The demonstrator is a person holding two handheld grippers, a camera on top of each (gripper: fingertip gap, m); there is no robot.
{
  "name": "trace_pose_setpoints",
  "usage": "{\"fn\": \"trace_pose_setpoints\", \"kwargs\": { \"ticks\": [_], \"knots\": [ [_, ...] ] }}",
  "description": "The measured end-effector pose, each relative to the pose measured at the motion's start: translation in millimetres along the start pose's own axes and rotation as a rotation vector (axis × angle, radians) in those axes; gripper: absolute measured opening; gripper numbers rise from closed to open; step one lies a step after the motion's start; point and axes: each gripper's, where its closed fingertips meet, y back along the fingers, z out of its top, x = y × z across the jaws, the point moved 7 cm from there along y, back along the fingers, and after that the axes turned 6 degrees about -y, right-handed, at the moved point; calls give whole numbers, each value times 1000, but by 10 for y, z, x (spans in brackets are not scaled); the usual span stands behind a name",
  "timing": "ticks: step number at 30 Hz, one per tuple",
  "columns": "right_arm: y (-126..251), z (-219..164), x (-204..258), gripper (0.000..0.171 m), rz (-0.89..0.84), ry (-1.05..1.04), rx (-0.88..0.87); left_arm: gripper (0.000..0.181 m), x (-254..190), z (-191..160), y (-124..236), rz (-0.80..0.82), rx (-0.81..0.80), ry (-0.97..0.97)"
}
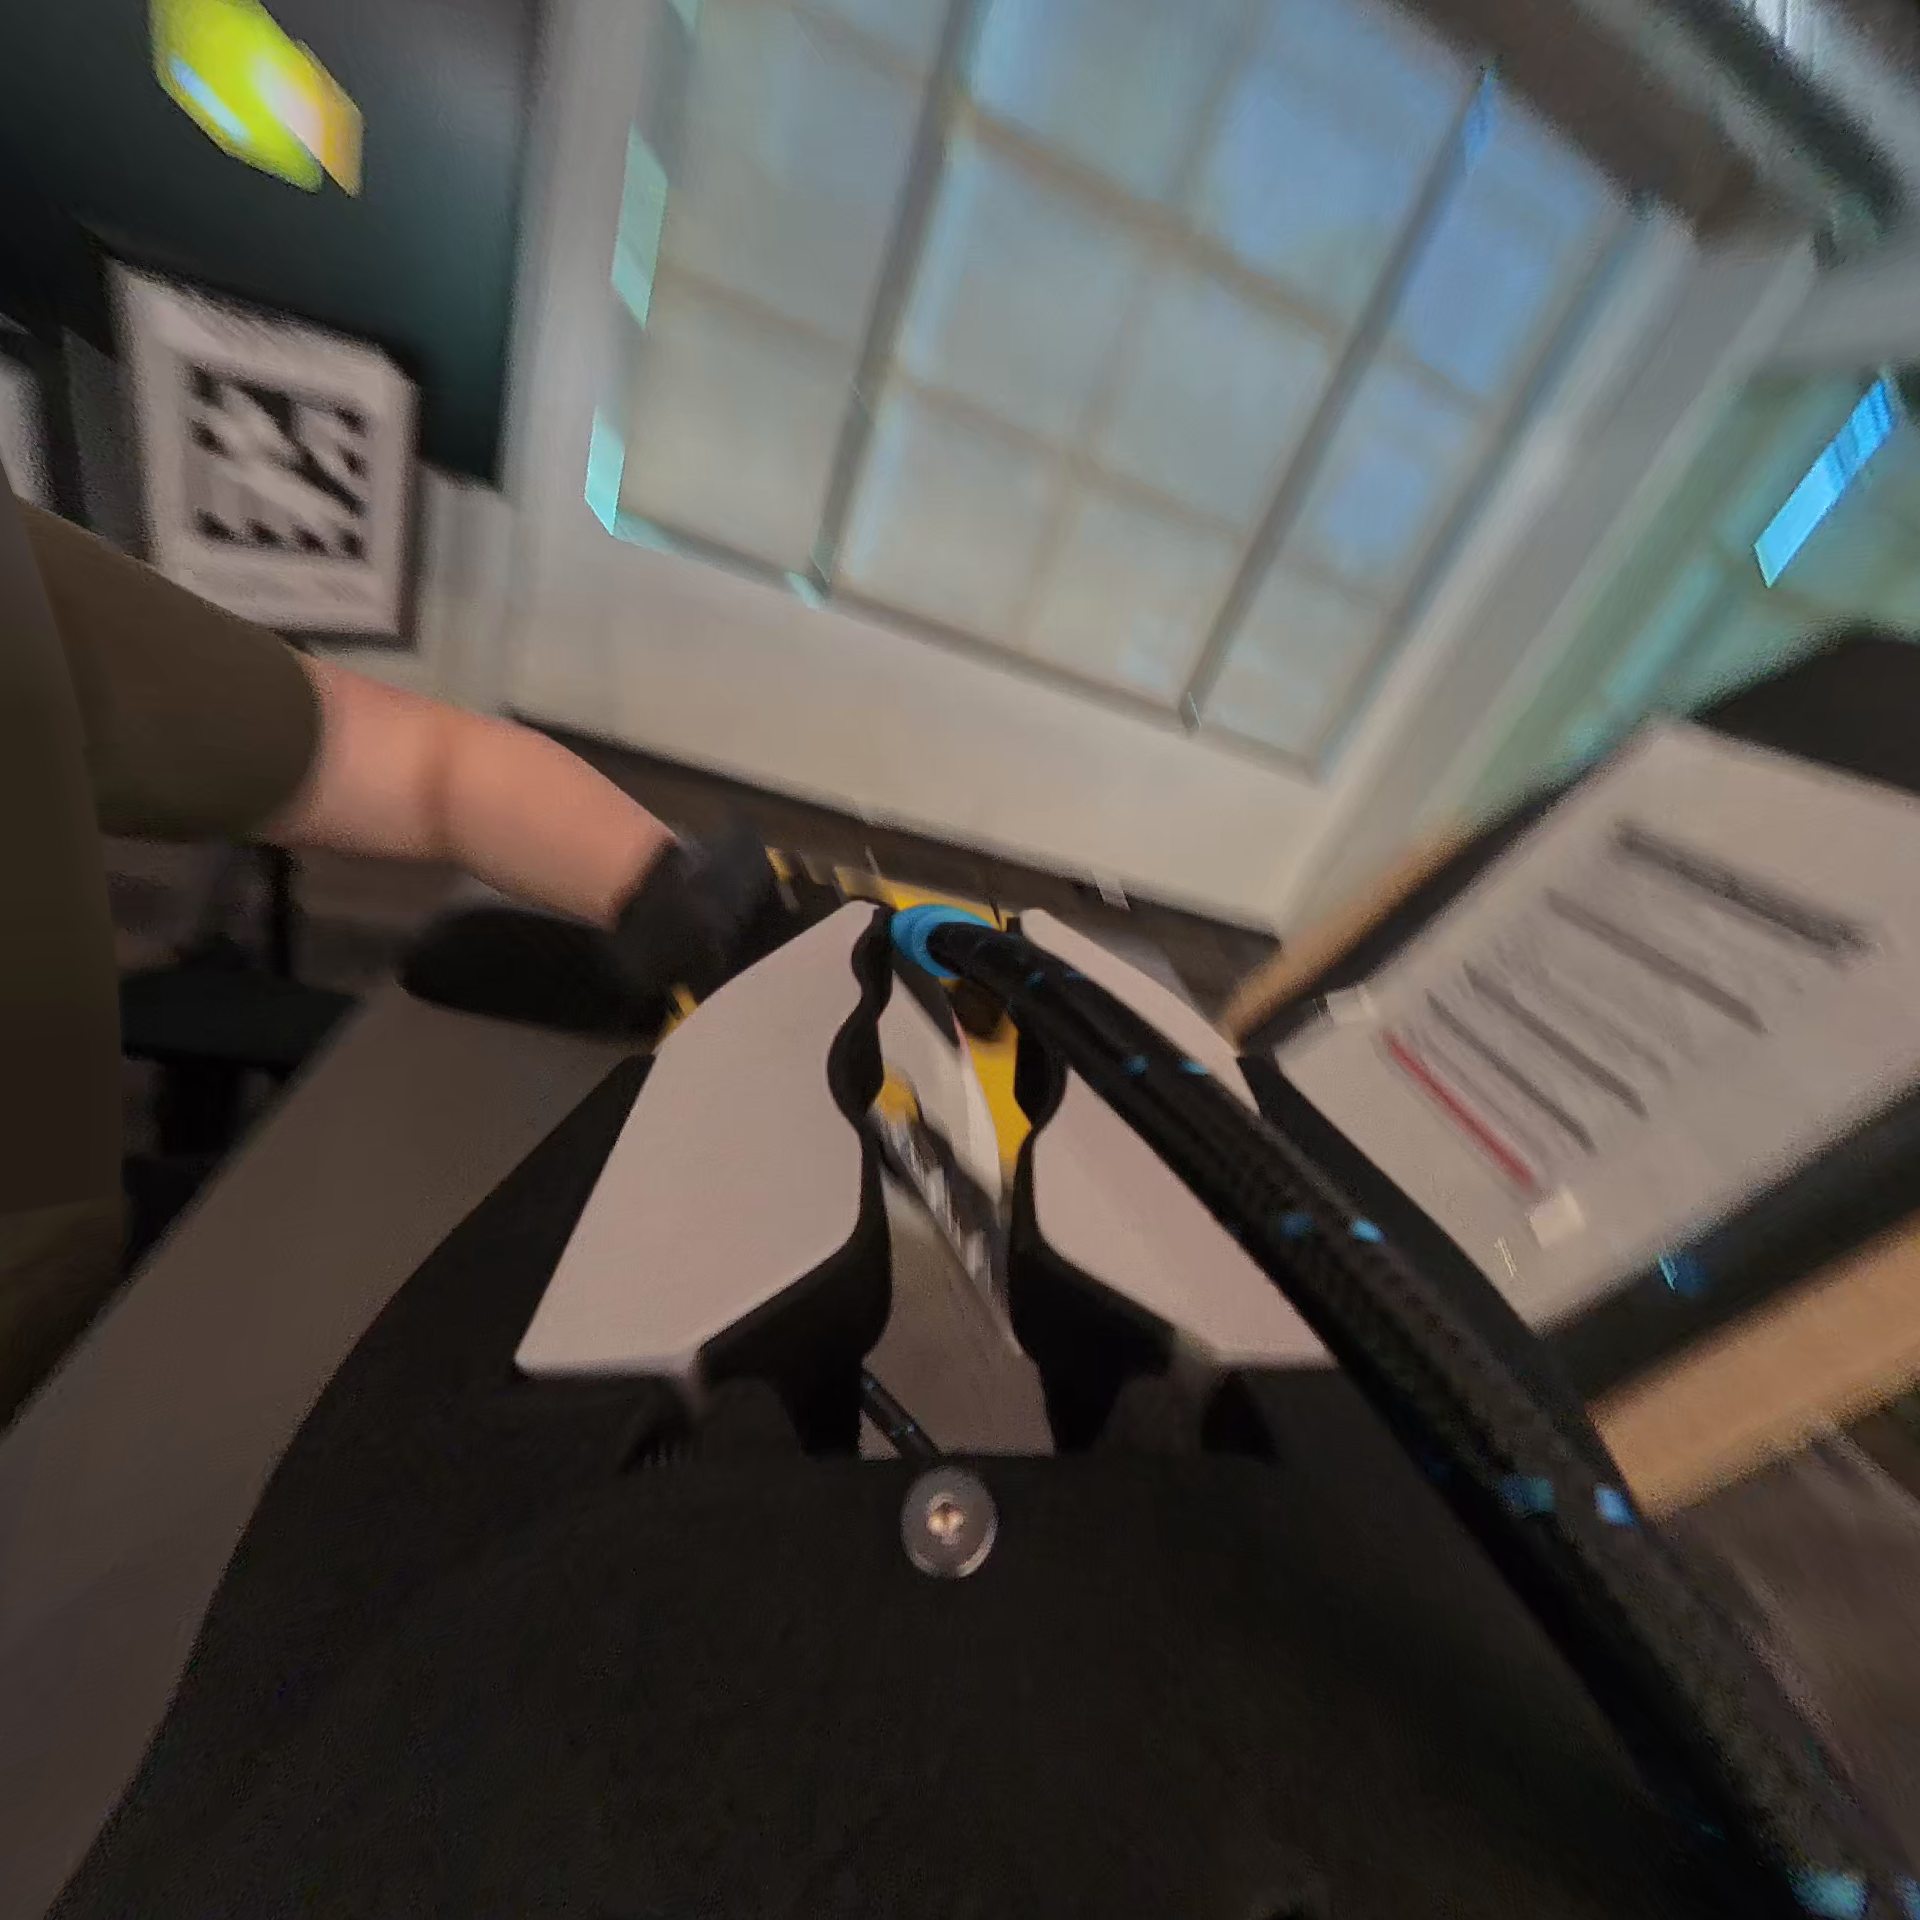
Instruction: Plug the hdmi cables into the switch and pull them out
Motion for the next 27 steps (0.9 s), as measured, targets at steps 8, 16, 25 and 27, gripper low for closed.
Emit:
{"fn": "trace_pose_setpoints", "kwargs": {
  "ticks": [8, 16, 25, 27],
  "knots": [
    [-401, -150, 6, 20, -249, -65, 247, 22, 320, 20, 267, 258, -12, 224],
    [-617, -211, 5, 20, -317, -70, 178, 22, 553, -55, 463, 487, -61, 279],
    [-761, -429, -88, 20, -337, -69, 160, 22, 529, -124, 303, 572, -56, 140],
    [-809, -469, -63, 20, -308, -10, 151, 22, 489, -129, 293, 567, -60, 89]
  ]
}}
